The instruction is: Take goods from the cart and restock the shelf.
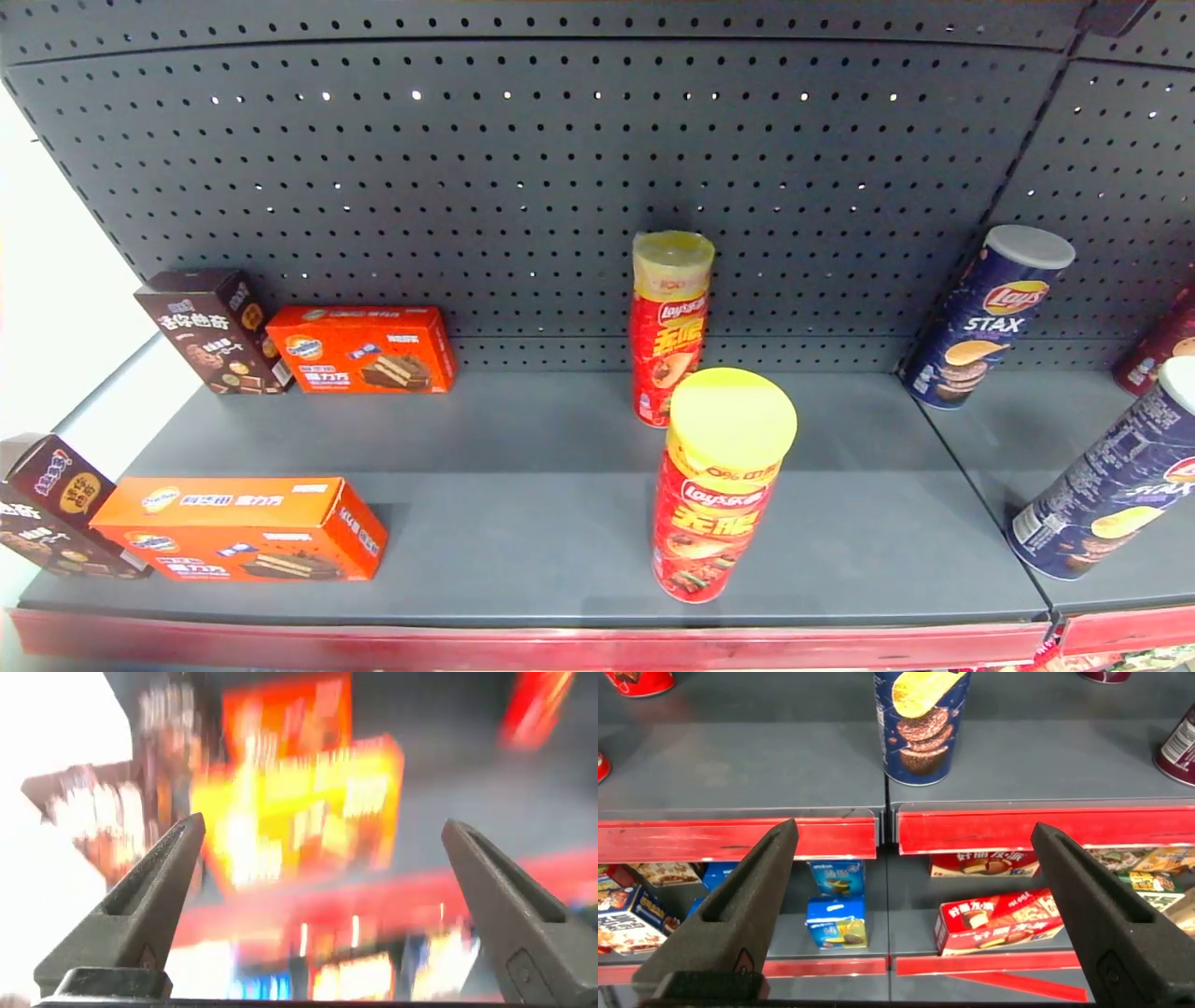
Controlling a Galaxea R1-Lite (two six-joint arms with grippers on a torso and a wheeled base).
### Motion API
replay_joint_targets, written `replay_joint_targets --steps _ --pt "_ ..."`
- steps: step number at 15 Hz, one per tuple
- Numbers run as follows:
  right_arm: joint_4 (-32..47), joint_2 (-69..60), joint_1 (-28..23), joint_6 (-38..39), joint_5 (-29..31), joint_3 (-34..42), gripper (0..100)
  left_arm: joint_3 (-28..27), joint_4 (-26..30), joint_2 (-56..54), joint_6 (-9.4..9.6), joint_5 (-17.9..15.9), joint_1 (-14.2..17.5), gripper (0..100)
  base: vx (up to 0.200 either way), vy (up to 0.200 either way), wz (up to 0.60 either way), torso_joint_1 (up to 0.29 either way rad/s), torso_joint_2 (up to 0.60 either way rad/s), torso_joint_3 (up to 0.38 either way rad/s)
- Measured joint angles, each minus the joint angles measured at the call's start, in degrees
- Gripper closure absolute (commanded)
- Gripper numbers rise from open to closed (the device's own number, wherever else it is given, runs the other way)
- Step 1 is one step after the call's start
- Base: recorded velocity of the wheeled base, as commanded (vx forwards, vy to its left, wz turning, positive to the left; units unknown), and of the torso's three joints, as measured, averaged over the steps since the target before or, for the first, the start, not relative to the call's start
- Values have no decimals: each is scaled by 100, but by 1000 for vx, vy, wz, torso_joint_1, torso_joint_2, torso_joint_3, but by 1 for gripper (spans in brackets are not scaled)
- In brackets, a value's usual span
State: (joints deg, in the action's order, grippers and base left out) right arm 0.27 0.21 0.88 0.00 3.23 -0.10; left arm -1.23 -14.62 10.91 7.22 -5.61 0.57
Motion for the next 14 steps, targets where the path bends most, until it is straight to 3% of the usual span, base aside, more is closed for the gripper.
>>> replay_joint_targets --steps 2,6,9,10,12,13,14 --pt "0 0 -4 0 0 0 0 88 1008 -588 28 -24 -28 0 0 0 0 0 0 0" --pt "-2 1 0 0 2 0 0 121 1072 -1028 -141 -22 -82 0 0 0 0 0 0 0" --pt "-5 0 -2 0 2 0 0 123 1083 -1102 -306 -293 -84 0 0 0 0 0 0 0" --pt "-5 0 -2 0 0 0 0 123 1134 -1109 -355 -55 -84 0 0 0 0 0 0 0" --pt "-6 0 0 0 0 0 0 102 1517 -1115 -514 1093 -78 0 0 0 0 0 0 0" --pt "-9 0 0 0 0 0 0 72 1645 -1115 -583 1152 -76 0 0 0 0 0 0 0" --pt "-5 0 0 0 2 0 0 68 1649 -1115 -596 987 -76 0 0 0 0 0 0 0"
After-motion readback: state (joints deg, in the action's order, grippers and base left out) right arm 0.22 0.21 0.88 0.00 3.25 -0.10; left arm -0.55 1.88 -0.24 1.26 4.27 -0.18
